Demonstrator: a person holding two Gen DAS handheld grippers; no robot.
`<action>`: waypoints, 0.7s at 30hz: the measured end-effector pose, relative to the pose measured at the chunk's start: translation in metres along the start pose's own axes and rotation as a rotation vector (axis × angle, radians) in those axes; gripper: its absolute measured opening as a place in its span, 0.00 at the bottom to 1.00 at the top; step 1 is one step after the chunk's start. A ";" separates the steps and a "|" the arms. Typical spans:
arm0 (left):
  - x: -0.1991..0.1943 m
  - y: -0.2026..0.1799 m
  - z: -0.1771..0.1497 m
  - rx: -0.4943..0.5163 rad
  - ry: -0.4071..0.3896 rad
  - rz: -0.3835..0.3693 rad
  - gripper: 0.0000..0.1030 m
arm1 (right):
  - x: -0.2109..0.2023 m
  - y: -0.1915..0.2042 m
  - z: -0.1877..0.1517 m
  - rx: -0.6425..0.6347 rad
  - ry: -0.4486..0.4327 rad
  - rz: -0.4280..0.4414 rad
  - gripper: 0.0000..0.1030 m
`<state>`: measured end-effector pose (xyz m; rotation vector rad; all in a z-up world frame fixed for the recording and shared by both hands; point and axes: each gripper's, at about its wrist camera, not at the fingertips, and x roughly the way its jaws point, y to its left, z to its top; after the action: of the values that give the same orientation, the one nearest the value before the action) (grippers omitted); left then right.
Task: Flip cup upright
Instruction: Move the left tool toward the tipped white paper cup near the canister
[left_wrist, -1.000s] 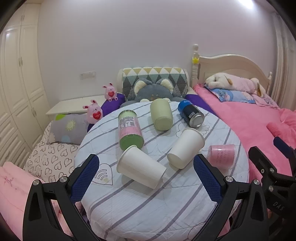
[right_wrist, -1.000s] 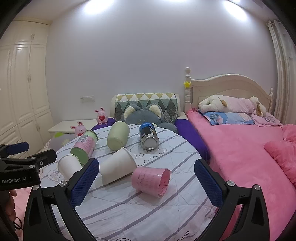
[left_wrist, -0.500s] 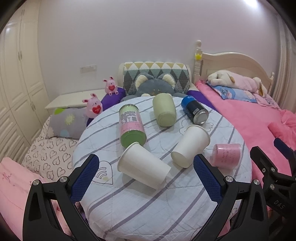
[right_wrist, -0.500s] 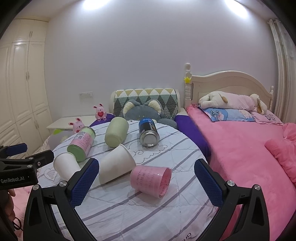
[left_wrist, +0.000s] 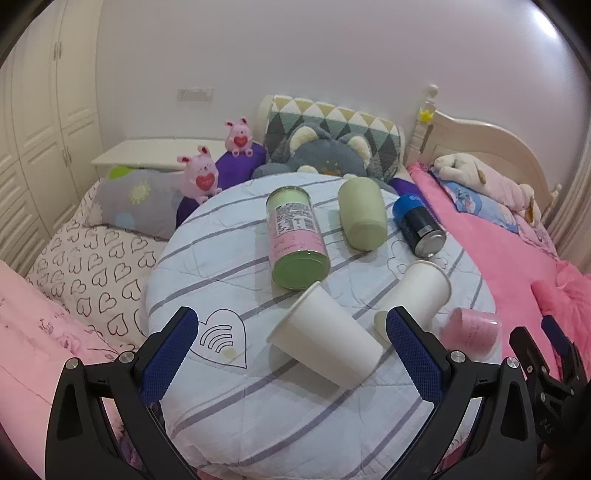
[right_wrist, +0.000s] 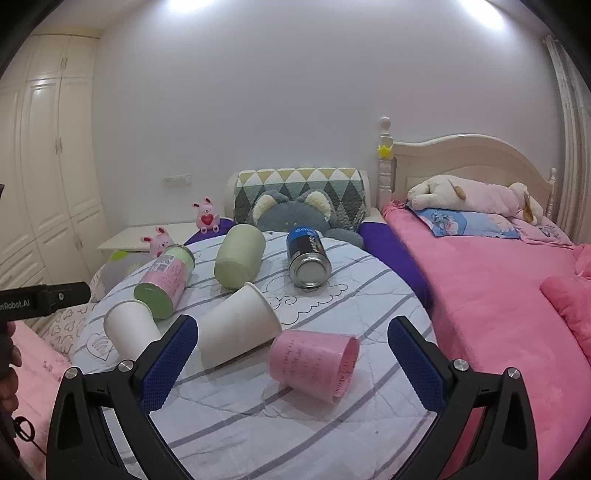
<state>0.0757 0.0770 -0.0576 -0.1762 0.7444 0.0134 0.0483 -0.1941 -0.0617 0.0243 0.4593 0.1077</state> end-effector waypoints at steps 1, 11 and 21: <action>0.005 0.001 0.003 -0.009 0.011 -0.002 1.00 | 0.003 0.001 0.000 -0.002 0.003 0.003 1.00; 0.057 0.000 0.039 -0.031 0.129 -0.015 1.00 | 0.032 0.011 0.012 -0.028 0.029 0.030 1.00; 0.122 0.003 0.066 -0.004 0.277 0.046 1.00 | 0.069 0.022 0.027 -0.037 0.051 0.069 1.00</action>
<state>0.2098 0.0849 -0.0925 -0.1667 1.0245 0.0350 0.1196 -0.1642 -0.0664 0.0014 0.5078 0.1853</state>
